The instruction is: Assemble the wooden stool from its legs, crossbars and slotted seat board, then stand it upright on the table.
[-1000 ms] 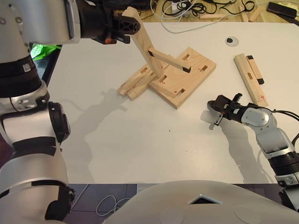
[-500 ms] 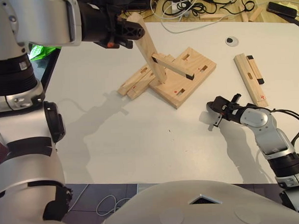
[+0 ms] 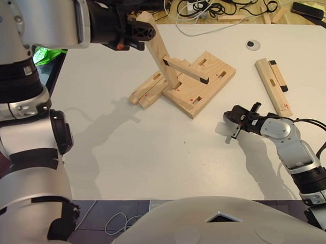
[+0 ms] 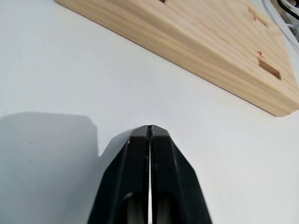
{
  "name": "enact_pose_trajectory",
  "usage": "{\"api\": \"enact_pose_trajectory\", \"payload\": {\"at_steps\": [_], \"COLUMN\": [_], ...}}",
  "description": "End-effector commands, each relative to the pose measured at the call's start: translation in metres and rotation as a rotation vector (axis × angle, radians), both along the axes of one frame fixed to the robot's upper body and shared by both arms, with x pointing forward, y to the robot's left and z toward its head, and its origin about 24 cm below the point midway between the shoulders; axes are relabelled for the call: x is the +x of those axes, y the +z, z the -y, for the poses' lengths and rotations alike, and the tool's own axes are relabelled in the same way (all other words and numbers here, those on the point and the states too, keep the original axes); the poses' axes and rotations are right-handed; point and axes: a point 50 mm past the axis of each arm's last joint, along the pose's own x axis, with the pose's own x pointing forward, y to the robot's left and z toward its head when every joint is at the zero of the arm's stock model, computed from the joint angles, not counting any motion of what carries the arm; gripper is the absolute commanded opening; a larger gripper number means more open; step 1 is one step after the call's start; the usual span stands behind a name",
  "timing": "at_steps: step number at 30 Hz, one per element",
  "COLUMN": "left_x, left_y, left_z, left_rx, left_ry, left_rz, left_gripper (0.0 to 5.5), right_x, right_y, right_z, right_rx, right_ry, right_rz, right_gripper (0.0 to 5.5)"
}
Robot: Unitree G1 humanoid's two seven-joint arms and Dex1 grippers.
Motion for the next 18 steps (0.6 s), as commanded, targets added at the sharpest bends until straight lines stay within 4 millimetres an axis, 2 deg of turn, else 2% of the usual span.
{"api": "enact_pose_trajectory", "payload": {"at_steps": [1,12,18], "left_x": [-0.001,-0.004,0.001], "left_y": [0.003,-0.015,-0.027], "left_z": [0.004,-0.001,0.012], "left_rx": [0.006,0.041,0.060], "left_ry": [-0.030,-0.047,-0.071], "left_rz": [0.005,-0.051,-0.083], "left_gripper": [1.02,1.02,1.02], "right_x": [-0.001,0.001,0.001], "right_y": [0.001,0.007,0.006], "right_z": [-0.003,-0.009,-0.010], "right_rx": [0.012,0.065,0.055], "right_ry": [0.001,0.000,0.004], "right_rz": [-0.002,0.008,0.010], "right_gripper": [0.00,0.00,0.00]}}
